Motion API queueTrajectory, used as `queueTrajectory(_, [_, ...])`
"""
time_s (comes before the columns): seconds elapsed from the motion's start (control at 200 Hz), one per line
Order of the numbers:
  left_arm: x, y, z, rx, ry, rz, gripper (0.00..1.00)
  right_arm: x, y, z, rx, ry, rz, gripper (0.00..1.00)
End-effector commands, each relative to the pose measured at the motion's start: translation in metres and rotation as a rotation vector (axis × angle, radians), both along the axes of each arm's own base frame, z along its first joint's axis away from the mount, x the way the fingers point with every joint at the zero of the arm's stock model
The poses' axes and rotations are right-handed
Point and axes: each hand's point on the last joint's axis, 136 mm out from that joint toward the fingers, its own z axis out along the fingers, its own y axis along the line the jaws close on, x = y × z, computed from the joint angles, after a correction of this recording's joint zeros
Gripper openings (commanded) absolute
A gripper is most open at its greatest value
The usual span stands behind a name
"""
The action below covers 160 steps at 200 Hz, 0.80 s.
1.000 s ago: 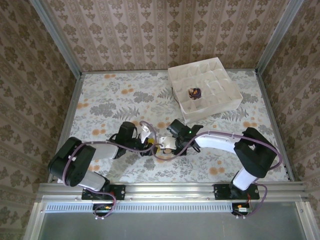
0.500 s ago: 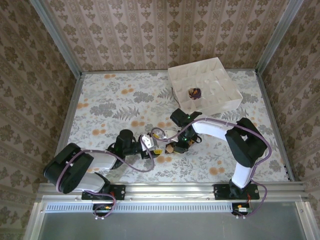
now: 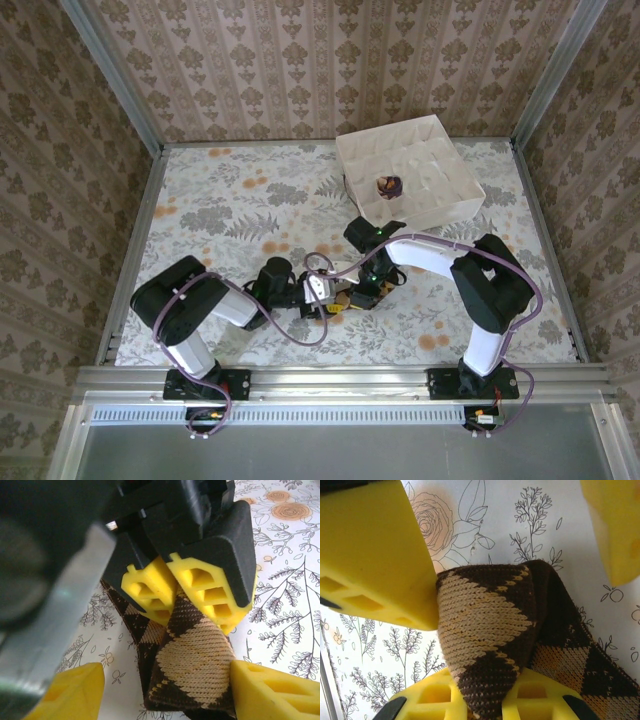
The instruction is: Roll the socks
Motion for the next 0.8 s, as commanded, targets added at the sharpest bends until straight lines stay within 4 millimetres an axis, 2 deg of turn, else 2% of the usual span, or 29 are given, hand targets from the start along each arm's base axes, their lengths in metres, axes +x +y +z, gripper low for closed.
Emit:
queueTrajectory(0.0, [-0.002,-0.005,0.0,0.018,-0.024,-0.045,0.66,-0.004,0.003,0.005,0.017,0.039,-0.012,0.0])
queueTrajectory(0.175, [-0.012,-0.006,-0.011,0.055,0.008,-0.092,0.63,0.0,0.004,0.007,0.02,0.028,-0.026,0.0])
queueTrajectory(0.45, [-0.025,-0.01,-0.016,0.031,0.052,-0.125,0.6,0.009,0.008,0.007,0.018,0.021,-0.074,0.0])
queueTrajectory(0.55, [-0.024,-0.011,-0.015,0.025,0.054,-0.124,0.46,0.009,0.008,0.007,0.02,0.024,-0.079,0.0])
queueTrajectory(0.615, [-0.025,-0.011,-0.013,0.023,0.053,-0.125,0.28,0.01,0.01,0.008,0.025,0.025,-0.087,0.0])
queueTrajectory(0.69, [-0.024,-0.009,-0.013,0.022,0.05,-0.114,0.01,0.012,0.011,0.01,0.031,0.022,-0.115,0.18])
queueTrajectory(0.75, [-0.025,-0.005,-0.014,0.027,0.043,-0.101,0.0,0.016,0.014,0.018,0.056,0.019,-0.164,0.34])
queueTrajectory(0.795, [-0.022,-0.001,-0.017,0.045,0.031,-0.069,0.0,0.021,0.015,0.027,0.076,0.008,-0.226,0.42])
